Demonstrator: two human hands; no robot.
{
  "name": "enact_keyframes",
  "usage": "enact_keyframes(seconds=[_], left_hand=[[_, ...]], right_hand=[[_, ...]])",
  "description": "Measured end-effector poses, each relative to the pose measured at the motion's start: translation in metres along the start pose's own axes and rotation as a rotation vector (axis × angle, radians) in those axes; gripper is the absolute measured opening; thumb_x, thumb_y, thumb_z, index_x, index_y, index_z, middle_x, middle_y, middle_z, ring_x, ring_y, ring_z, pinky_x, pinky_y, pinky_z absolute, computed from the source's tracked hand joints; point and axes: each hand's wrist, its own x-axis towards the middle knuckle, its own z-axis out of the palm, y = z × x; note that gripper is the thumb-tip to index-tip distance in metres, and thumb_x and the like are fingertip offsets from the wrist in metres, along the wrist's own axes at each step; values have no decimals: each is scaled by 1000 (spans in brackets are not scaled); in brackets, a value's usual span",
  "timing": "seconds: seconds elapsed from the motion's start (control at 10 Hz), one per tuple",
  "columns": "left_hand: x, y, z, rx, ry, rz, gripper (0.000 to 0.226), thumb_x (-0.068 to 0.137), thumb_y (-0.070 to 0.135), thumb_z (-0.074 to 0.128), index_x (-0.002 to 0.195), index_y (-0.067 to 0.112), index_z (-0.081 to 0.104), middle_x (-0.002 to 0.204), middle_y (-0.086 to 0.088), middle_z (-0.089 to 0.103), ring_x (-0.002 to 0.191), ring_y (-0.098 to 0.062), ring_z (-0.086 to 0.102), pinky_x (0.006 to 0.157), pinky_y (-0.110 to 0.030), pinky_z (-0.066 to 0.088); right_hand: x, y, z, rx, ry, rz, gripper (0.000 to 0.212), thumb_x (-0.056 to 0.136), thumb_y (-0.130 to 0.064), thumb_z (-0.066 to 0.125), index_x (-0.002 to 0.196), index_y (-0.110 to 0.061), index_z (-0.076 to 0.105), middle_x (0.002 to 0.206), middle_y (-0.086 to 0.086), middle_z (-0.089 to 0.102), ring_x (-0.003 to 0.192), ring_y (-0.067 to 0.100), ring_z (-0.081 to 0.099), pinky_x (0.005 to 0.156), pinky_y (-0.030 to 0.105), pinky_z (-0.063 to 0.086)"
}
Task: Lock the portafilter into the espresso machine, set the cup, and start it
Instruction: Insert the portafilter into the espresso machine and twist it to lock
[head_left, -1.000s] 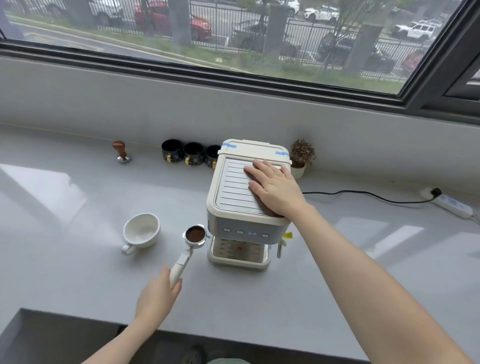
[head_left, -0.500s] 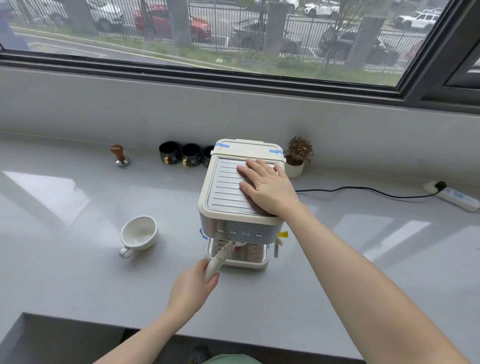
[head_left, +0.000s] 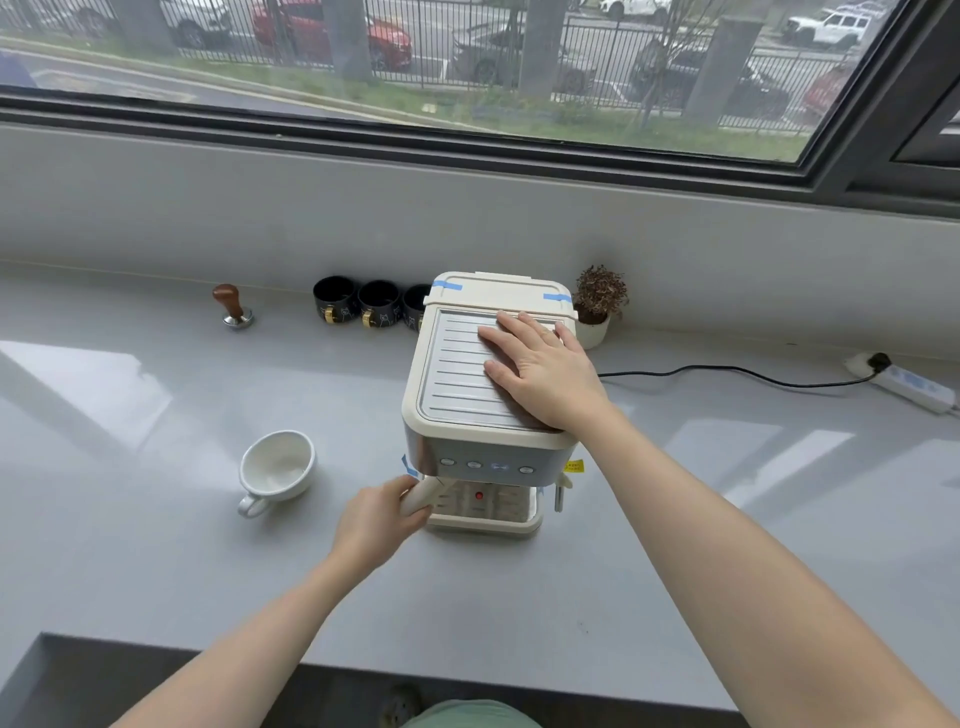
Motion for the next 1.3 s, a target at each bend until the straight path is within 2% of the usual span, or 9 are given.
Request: enact_keyframes(seconds=[0.1,0.3,0.5,0.7,0.8,0.9,1.1,1.2,1.3], left_hand=[[9,-7,-5,16,-24,38,14,74,41,62,83,31,60,60,4,61,60,-23,57,54,-36,46],[23,-8,-17,50,-41,70,17,75,39,65,91,32,64,64,6,62,62,-21,58,53,-32,40],[16,-9,-8,36,-16,63,16,75,39,64,89,33,64,57,10,56,57,-18,53,50,-30,37],[29,-8,-29,25,-84,68,19,75,35,68,93,29,66,70,2,67,62,-19,59,53,-30,40],[30,-6,-33,-14,-135,54,20,74,36,68,93,30,67,68,6,65,58,-15,56,52,-29,40],[20,-3,-23,-35,-121,26,16,76,35,67,92,30,65,62,9,60,52,-14,53,51,-30,40],[-28,29,25,-118,37,-138,18,79,34,60,92,23,55,75,3,64,71,-28,59,58,-35,40],[-41,49,39,-226,27,-259,15,79,32,56,91,23,53,74,-1,64,68,-28,62,57,-32,42],[-32,42,20,-585,-259,-314,15,80,25,57,90,14,53,68,-4,56,47,-22,55,48,-31,44]], right_hand=[[0,0,-1,4,0,2,48,97,-53,23,144,-44,22,159,-13,15,147,9,7,119,42,0],[0,0,0,4,2,7,48,96,-53,23,144,-44,23,159,-13,16,146,9,8,119,42,-1],[1,0,-1,4,3,9,48,96,-53,23,143,-44,23,159,-13,16,146,9,8,119,42,-1],[2,1,1,12,5,6,48,96,-54,23,143,-45,23,159,-14,16,146,8,8,119,42,0],[1,1,1,21,9,8,48,96,-54,24,143,-45,24,159,-14,17,146,8,8,119,42,0],[1,1,1,23,18,12,47,96,-54,24,142,-45,25,159,-15,17,146,8,8,119,42,0],[2,0,3,18,31,31,46,95,-54,23,141,-46,26,158,-16,19,146,7,9,118,47,-2],[2,-1,3,18,31,35,47,95,-55,23,141,-47,25,158,-16,18,146,7,9,118,48,-3],[2,0,3,32,33,51,47,94,-56,24,141,-48,26,158,-16,18,146,8,9,118,48,-4]])
